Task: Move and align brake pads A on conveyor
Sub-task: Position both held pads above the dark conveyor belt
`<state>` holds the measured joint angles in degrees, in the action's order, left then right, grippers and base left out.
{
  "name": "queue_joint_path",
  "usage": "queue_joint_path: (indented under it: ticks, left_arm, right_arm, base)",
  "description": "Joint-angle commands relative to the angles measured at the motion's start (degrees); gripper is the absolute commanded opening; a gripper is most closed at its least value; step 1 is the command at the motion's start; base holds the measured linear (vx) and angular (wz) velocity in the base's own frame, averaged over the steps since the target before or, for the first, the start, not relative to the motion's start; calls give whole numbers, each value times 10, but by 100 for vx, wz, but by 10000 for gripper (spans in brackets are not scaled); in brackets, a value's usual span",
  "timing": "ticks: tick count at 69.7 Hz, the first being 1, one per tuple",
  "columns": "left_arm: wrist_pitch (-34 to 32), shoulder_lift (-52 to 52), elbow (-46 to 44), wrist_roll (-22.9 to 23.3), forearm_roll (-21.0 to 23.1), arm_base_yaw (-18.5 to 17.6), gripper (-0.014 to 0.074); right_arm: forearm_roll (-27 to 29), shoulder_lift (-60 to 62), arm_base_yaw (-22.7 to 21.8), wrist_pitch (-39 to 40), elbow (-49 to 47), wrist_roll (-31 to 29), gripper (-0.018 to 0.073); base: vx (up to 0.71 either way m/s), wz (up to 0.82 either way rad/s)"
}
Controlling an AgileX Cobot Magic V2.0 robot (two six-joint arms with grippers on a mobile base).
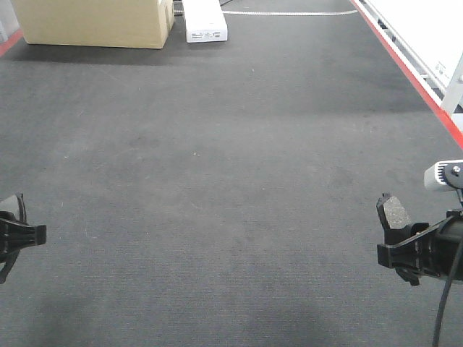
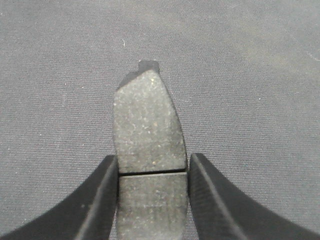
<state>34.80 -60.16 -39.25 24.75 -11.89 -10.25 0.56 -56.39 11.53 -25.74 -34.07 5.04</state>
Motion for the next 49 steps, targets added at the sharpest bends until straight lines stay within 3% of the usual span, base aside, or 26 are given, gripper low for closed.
queue_joint_path:
  ticks: [1,49]
  left_arm:
    - [-36,11,-15,2,-4,-4,132]
    - [-37,11,-15,2,-4,-4,132]
  right_arm:
    - [-2,9,-1,42,-17,-3,13]
    - [-2,9,-1,42,-17,-3,13]
  base:
    - [0,0]
    - [0,0]
